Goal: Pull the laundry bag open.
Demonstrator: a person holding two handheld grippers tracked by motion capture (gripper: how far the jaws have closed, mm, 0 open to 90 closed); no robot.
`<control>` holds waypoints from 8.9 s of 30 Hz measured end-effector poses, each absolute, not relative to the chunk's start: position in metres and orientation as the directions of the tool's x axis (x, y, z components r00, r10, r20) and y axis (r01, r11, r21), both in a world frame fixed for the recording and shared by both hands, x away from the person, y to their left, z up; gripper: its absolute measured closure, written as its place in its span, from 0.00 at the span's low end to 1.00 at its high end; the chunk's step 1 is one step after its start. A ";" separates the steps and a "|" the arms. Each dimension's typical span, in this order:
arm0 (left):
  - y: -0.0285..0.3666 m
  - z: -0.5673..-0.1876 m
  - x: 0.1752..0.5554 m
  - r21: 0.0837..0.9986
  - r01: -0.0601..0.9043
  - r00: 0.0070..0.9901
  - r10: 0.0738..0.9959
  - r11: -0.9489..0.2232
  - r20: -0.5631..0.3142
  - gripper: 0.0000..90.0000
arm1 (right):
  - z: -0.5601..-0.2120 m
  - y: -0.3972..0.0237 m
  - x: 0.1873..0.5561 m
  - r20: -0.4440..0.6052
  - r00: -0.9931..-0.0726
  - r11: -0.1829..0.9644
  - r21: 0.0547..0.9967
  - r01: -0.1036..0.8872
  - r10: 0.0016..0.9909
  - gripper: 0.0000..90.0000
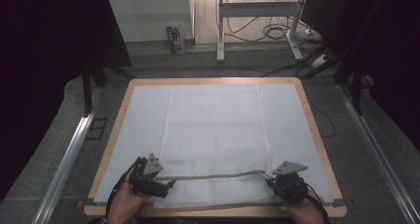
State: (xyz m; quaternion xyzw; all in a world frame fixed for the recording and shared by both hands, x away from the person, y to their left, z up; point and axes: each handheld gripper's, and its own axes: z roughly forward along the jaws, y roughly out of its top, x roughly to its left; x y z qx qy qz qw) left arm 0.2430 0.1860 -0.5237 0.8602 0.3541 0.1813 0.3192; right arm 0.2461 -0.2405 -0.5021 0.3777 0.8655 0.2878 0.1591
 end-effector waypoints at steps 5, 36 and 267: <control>0.177 -0.517 0.246 0.714 0.482 0.706 0.708 -0.509 0.028 0.06 | -0.498 -0.241 0.245 -0.104 -0.685 0.564 0.662 0.493 0.721 0.97; -0.006 -0.445 0.347 0.787 0.300 0.880 0.476 -0.539 -0.010 0.04 | -0.491 -0.241 0.236 -0.357 -0.756 0.702 0.688 0.184 0.548 0.96; -0.018 -0.485 0.348 0.689 0.392 0.904 0.117 -0.610 -0.411 0.88 | -0.485 -0.247 0.267 -0.125 -0.771 0.584 0.731 0.354 0.624 0.92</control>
